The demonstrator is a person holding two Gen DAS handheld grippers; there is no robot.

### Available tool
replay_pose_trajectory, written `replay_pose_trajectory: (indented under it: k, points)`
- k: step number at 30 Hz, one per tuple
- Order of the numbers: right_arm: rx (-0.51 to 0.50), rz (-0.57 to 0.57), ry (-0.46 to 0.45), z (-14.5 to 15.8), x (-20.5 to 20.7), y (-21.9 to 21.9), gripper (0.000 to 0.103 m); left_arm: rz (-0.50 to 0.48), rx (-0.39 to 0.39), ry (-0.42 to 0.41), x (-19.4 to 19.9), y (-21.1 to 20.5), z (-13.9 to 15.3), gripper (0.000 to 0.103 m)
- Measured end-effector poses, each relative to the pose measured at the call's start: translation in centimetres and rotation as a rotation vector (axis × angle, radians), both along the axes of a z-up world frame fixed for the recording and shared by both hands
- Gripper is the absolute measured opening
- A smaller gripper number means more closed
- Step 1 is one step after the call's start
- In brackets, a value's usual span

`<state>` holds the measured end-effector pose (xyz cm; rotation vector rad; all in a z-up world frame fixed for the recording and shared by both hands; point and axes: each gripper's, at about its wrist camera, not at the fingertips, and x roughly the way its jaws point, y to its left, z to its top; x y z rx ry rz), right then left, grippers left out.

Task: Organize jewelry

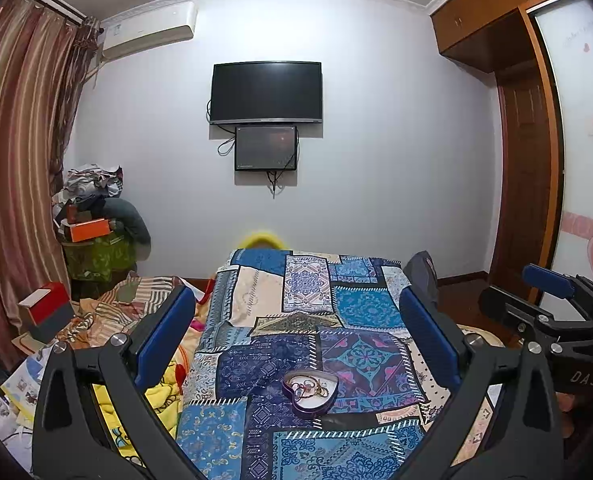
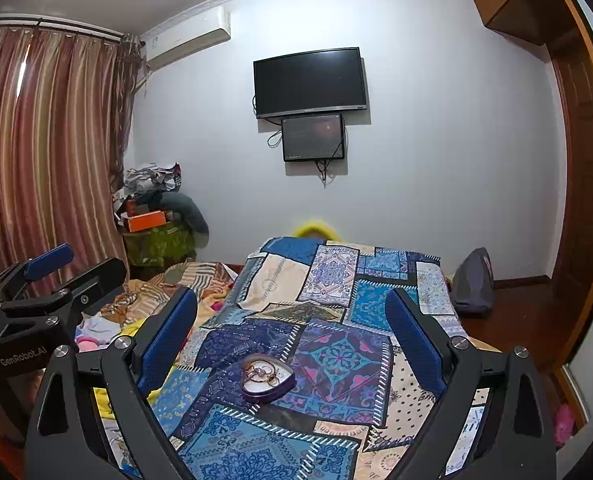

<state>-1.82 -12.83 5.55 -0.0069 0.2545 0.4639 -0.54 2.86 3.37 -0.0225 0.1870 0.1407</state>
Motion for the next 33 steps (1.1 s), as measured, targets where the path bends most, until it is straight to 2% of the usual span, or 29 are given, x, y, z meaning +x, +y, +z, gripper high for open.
replay_pose_trajectory:
  k: [33]
  points:
    - [0.020, -0.001, 0.024, 0.29, 0.17, -0.33, 0.094, 0.001, 0.005, 0.004, -0.02, -0.01, -0.10, 0.102]
